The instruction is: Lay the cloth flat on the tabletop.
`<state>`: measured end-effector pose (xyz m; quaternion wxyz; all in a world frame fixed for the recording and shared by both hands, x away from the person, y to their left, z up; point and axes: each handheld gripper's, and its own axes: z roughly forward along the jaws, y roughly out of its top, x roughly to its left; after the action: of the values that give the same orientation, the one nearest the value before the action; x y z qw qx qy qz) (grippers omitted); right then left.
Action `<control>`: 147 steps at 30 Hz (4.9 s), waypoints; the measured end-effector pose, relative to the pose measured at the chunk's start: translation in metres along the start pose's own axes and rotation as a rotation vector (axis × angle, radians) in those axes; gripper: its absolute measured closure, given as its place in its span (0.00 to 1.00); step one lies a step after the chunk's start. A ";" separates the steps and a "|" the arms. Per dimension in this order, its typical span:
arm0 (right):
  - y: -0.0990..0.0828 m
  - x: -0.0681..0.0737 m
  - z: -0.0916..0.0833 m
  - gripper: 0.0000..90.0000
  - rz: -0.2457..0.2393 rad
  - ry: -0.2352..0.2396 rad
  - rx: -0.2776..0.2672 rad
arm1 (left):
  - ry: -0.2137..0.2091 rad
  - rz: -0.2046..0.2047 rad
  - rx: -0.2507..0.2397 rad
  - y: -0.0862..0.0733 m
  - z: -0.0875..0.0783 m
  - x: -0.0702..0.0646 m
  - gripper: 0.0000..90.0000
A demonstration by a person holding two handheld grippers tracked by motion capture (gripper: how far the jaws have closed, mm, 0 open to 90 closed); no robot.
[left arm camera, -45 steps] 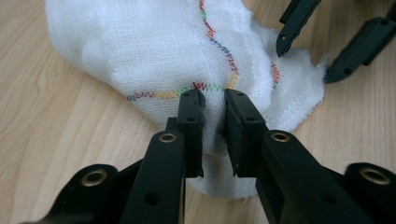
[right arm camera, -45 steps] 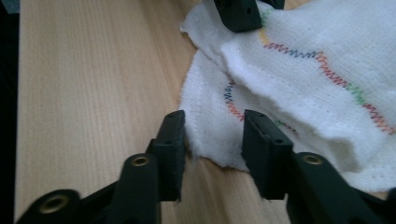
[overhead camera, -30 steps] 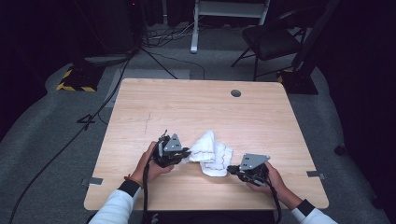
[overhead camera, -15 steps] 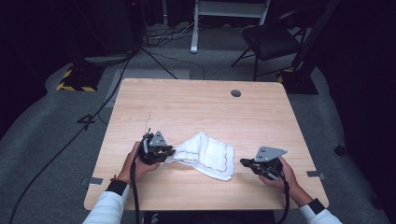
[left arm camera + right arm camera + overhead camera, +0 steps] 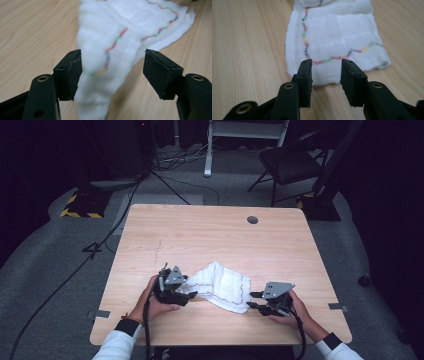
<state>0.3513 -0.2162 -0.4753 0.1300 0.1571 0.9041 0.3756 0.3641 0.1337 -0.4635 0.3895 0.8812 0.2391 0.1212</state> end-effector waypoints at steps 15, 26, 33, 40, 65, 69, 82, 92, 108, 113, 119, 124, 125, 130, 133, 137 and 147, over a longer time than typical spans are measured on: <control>0.005 0.009 0.023 0.80 -0.042 0.030 0.054 | -0.023 0.120 0.088 0.018 0.038 -0.003 0.92; 0.004 0.002 0.009 0.97 -0.034 -0.008 0.024 | 0.027 0.038 -0.041 0.015 0.003 0.022 0.99; 0.001 -0.011 -0.016 0.97 0.022 -0.044 -0.039 | 0.077 -0.042 -0.075 0.000 -0.024 0.048 0.99; -0.006 -0.021 -0.023 0.97 0.057 -0.088 -0.032 | 0.092 -0.108 0.017 -0.025 -0.024 0.068 0.99; -0.019 -0.024 -0.015 0.72 0.038 0.003 0.044 | -0.142 0.096 0.160 -0.033 -0.014 -0.010 0.60; -0.022 -0.021 -0.014 0.68 0.025 0.027 0.056 | -0.151 0.094 0.169 -0.035 -0.011 -0.011 0.62; -0.032 -0.020 -0.014 0.88 -0.004 0.026 0.101 | -0.105 0.079 0.167 -0.039 -0.008 -0.010 0.80; -0.023 -0.019 -0.031 0.99 -0.011 -0.010 0.024 | -0.072 0.076 0.026 -0.028 -0.028 -0.008 0.95; 0.005 -0.009 -0.119 0.99 0.025 -0.122 -0.271 | -0.066 0.087 -0.232 0.012 -0.086 -0.022 0.95; 0.020 -0.010 -0.142 0.99 0.027 -0.180 -0.335 | -0.048 0.097 -0.273 0.032 -0.095 -0.021 0.95; 0.036 -0.022 -0.153 0.99 0.032 -0.263 -0.367 | -0.006 0.111 -0.298 0.059 -0.100 -0.009 0.96; 0.045 -0.038 -0.148 0.99 0.045 -0.298 -0.363 | 0.029 0.088 -0.296 0.069 -0.092 0.009 0.96; 0.047 -0.048 -0.141 0.99 0.060 -0.321 -0.347 | 0.047 0.072 -0.288 0.072 -0.083 0.020 0.96; 0.049 -0.077 -0.120 0.99 0.107 -0.328 -0.314 | 0.065 0.041 -0.258 0.075 -0.060 0.045 0.96; 0.052 -0.089 -0.109 0.99 0.113 -0.342 -0.290 | 0.076 0.024 -0.248 0.076 -0.051 0.055 0.96; 0.057 -0.111 -0.092 0.99 0.145 -0.357 -0.259 | 0.087 -0.011 -0.250 0.081 -0.036 0.074 0.96; 0.070 -0.172 -0.041 0.99 0.235 -0.433 -0.164 | 0.164 -0.132 -0.217 0.088 0.012 0.129 0.95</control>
<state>0.5076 -0.2611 -0.3764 0.2883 0.3267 0.7973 0.4176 0.5078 0.1412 -0.4023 0.4686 0.8035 0.3131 0.1919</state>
